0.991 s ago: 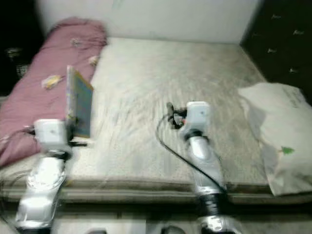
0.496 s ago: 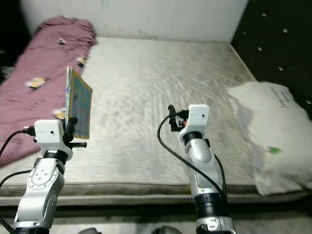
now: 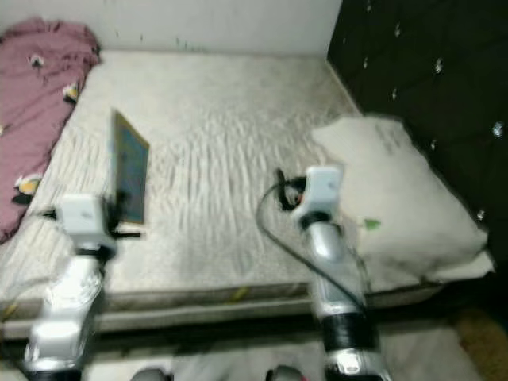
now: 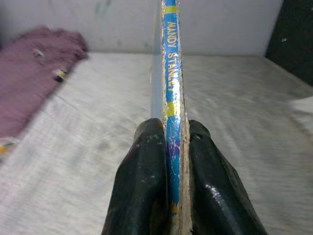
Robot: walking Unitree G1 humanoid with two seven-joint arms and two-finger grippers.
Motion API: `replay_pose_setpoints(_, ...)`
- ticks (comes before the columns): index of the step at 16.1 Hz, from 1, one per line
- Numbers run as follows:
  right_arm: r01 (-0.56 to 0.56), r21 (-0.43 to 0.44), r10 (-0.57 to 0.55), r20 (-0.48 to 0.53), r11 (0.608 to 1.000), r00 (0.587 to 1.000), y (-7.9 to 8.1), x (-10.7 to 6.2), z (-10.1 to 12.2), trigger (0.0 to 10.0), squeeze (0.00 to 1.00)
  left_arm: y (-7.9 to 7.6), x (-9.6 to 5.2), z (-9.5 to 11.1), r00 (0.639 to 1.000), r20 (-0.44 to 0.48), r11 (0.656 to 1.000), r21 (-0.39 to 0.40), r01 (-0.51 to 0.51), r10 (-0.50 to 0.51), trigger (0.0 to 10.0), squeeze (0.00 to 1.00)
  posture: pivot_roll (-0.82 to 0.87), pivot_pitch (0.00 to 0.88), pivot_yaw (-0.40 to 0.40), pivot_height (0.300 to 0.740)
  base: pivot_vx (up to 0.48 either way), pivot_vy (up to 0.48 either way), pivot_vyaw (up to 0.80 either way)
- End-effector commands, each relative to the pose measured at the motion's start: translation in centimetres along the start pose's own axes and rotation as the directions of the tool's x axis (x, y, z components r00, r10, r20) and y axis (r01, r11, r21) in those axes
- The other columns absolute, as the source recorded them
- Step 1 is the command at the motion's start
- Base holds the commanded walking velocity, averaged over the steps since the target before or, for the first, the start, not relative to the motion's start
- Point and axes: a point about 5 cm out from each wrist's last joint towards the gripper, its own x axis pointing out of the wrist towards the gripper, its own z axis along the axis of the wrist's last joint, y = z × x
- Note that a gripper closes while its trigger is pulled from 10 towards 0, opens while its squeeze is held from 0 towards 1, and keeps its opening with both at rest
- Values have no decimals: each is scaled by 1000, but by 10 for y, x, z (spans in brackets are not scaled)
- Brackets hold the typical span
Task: Clean up the room
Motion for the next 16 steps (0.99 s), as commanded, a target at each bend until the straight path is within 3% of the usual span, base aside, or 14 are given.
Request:
replay_pose_setpoints(1,5,3,-5,23,1000,1000,1,2,6,10000,0,-1,2,12,998,55,1000,16,16,-16,10000,0,51,8,-22,740,0,-480,0)
replay_pose_setpoints(4,7,1,-7,23,1000,1000,1,3,6,10000,0,-1,2,13,998,60,1000,22,16,-18,10000,0,49,7,-22,740,0,-351,0)
replay_pose_setpoints(7,6,0,-6,23,1000,1000,1,3,6,10000,0,-2,3,15,996,79,999,-15,30,-29,10000,0,49,7,-23,740,0,0,0)
replay_pose_setpoints(11,7,-3,-7,23,1000,1000,1,3,6,10000,0,-3,1,18,994,95,998,-8,58,-57,10000,0,48,6,-22,740,0,0,0)
replay_pose_setpoints(16,6,-2,-6,25,1000,1000,1,3,6,10000,0,-4,1,18,993,98,998,-9,69,-68,10000,0,48,6,-21,740,292,0,0)
